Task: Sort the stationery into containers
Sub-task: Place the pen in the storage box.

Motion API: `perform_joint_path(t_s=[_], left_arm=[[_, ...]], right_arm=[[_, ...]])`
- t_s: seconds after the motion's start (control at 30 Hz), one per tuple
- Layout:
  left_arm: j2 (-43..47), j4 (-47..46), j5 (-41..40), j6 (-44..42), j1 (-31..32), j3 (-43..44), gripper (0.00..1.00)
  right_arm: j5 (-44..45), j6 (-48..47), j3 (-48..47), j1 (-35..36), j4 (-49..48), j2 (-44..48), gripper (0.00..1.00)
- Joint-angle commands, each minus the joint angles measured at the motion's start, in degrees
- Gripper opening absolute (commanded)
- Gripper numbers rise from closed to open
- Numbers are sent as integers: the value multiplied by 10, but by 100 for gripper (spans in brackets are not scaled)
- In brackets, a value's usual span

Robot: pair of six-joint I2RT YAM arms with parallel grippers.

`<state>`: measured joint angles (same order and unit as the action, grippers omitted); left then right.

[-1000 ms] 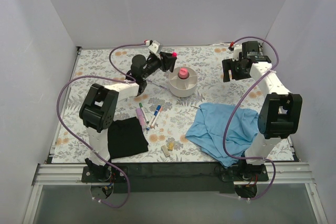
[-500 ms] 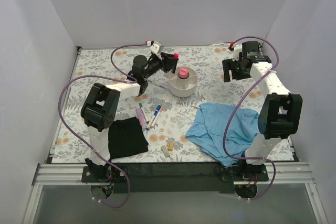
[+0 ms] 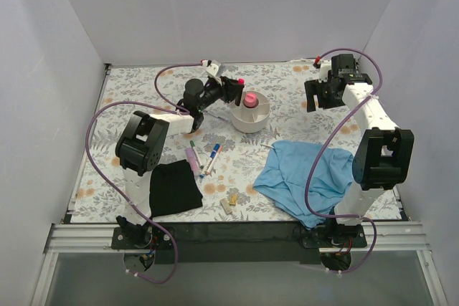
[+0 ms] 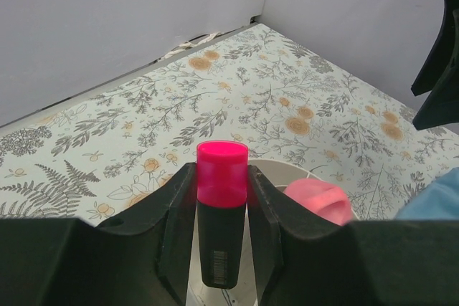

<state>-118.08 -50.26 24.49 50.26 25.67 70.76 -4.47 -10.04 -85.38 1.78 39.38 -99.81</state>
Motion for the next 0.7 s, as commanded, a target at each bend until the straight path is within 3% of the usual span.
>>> perform_joint_path(t_s=[0.0,0.1,0.43,0.67], left_arm=[[15,-15,11,1,3,3,12],[15,-12,8,1,3,3,13],[26,3,11,-14,3,7,58],[86,33,-39,-59,0,-4,58]], right_arm=[[0,8,-29,0,4,4,84],[-1,9,-33,0,4,1,84],[-9,11,-22,-1,-3,2,84],[-21,12,-22,0,-8,-2,84]])
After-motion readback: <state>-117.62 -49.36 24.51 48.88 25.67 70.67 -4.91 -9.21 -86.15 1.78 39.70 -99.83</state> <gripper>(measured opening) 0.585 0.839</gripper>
